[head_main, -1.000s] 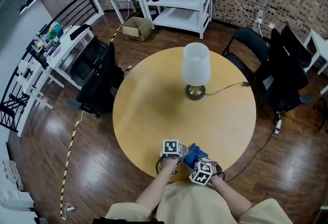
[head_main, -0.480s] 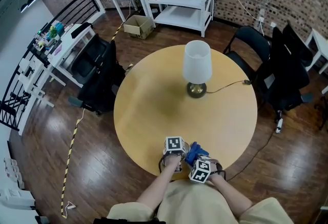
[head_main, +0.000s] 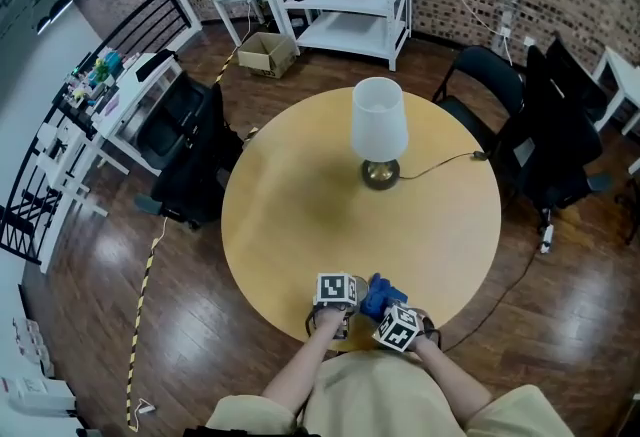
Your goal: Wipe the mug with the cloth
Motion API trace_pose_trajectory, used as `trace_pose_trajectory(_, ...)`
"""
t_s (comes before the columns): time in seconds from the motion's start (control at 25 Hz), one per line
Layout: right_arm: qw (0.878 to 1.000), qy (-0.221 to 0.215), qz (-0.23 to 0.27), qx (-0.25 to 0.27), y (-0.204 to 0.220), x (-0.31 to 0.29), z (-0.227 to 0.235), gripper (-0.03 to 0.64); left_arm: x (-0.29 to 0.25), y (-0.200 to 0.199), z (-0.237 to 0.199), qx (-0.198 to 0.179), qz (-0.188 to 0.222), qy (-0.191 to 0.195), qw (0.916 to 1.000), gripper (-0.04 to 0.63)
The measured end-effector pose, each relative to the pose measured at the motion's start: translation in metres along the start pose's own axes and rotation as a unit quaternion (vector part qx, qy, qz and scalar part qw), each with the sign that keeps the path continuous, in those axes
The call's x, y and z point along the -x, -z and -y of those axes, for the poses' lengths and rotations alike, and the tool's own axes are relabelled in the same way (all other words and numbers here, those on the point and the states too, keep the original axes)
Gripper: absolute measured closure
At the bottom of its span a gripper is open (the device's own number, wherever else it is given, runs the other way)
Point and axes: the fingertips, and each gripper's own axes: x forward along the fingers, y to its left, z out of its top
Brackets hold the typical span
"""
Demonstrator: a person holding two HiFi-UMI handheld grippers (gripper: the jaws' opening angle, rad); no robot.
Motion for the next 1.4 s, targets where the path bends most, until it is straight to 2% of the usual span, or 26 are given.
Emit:
trace_pose_trajectory(0.08,1.000,-0.001,0.008,-0.016,0.000,0.001,0.003,0.532,0.006,0.001,0.001,-0.007,0.010,0.018,0.9998,0.449)
trace_pose_trajectory(0.2,0.999,-0.001,0.018,-0.030,-0.001,0.002,0.006,0.532,0.019,-0.001,0.001,-0.015,0.029,0.038,0.9987,0.402)
trace_pose_trajectory(0.28,0.999,-0.002,0.022,-0.034,-0.001,0.002,0.006,0.532,0.037,-0.008,-0.001,-0.036,0.050,0.039,0.9973,0.387)
trace_pose_trajectory(0.36,0.999,-0.003,0.026,-0.036,-0.002,0.003,0.006,0.532,0.055,-0.021,-0.002,-0.083,0.068,0.034,0.9936,0.374)
trace_pose_trajectory(0.44,0.999,-0.003,0.030,-0.038,-0.002,0.004,0.007,0.532,0.063,-0.033,0.000,-0.174,0.058,0.025,0.9827,0.351)
trace_pose_trajectory(0.48,0.999,-0.004,0.031,-0.039,-0.002,0.005,0.008,0.532,0.063,-0.036,0.002,-0.235,0.037,0.022,0.9711,0.353)
trace_pose_trajectory(0.52,0.999,-0.004,0.032,-0.039,-0.003,0.006,0.008,0.532,0.060,-0.038,0.006,-0.301,0.012,0.020,0.9533,0.357)
trace_pose_trajectory(0.56,0.999,-0.004,0.032,-0.040,-0.003,0.006,0.008,0.532,0.055,-0.039,0.011,-0.368,-0.010,0.018,0.9294,0.356)
trace_pose_trajectory(0.6,0.999,-0.005,0.032,-0.040,-0.004,0.006,0.007,0.532,0.050,-0.041,0.018,-0.431,-0.027,0.019,0.9018,0.356)
trace_pose_trajectory(0.68,0.999,-0.006,0.031,-0.038,-0.005,0.006,0.007,0.532,0.038,-0.040,0.033,-0.528,-0.062,0.025,0.8467,0.344)
trace_pose_trajectory(0.76,0.999,-0.008,0.030,-0.038,-0.005,0.004,0.007,0.532,0.021,-0.033,0.042,-0.594,-0.099,0.032,0.7976,0.341)
trace_pose_trajectory(0.8,0.999,-0.009,0.030,-0.039,-0.006,0.003,0.008,0.532,0.013,-0.030,0.045,-0.621,-0.111,0.032,0.7755,0.361)
trace_pose_trajectory(0.84,0.999,-0.008,0.031,-0.042,-0.006,0.002,0.009,0.532,0.005,-0.029,0.047,-0.641,-0.118,0.030,0.7581,0.431)
trace_pose_trajectory(0.88,0.998,-0.007,0.032,-0.048,-0.008,0.000,0.011,0.532,-0.002,-0.027,0.046,-0.650,-0.125,0.029,0.7487,0.496)
trace_pose_trajectory(0.92,0.998,-0.005,0.032,-0.053,-0.009,-0.001,0.013,0.532,-0.007,-0.025,0.043,-0.649,-0.130,0.028,0.7487,0.563)
trace_pose_trajectory(0.96,0.998,-0.002,0.030,-0.056,-0.011,-0.001,0.014,0.532,-0.011,-0.024,0.040,-0.639,-0.133,0.027,0.7568,0.555)
trace_pose_trajectory(1.0,0.998,0.002,0.027,-0.056,-0.011,-0.001,0.017,0.532,-0.012,-0.026,0.039,-0.623,-0.130,0.028,0.7706,0.560)
trace_pose_trajectory(1.04,0.998,0.007,0.022,-0.055,-0.012,-0.001,0.020,0.532,-0.012,-0.030,0.038,-0.601,-0.125,0.030,0.7886,0.560)
trace_pose_trajectory(1.08,0.998,0.012,0.018,-0.053,-0.012,0.001,0.024,0.532,-0.013,-0.033,0.037,-0.573,-0.121,0.031,0.8102,0.560)
trace_pose_trajectory(1.16,0.999,0.022,0.005,-0.036,-0.014,0.004,0.032,0.532,-0.016,-0.034,0.033,-0.495,-0.124,0.039,0.8589,0.560)
trace_pose_trajectory(1.2,0.999,0.027,-0.004,-0.021,-0.014,0.005,0.035,0.532,-0.016,-0.034,0.029,-0.454,-0.129,0.039,0.8809,0.560)
trace_pose_trajectory(1.24,0.999,0.031,-0.013,-0.005,-0.015,0.005,0.037,0.532,-0.015,-0.036,0.024,-0.417,-0.131,0.034,0.8986,0.560)
trace_pose_trajectory(1.32,0.999,0.038,-0.025,0.018,-0.016,0.004,0.040,0.534,-0.013,-0.040,0.015,-0.363,-0.129,0.019,0.9227,0.560)
trace_pose_trajectory(1.4,0.998,0.041,-0.032,0.028,-0.017,0.003,0.041,0.534,-0.012,-0.039,0.009,-0.317,-0.133,0.008,0.9389,0.560)
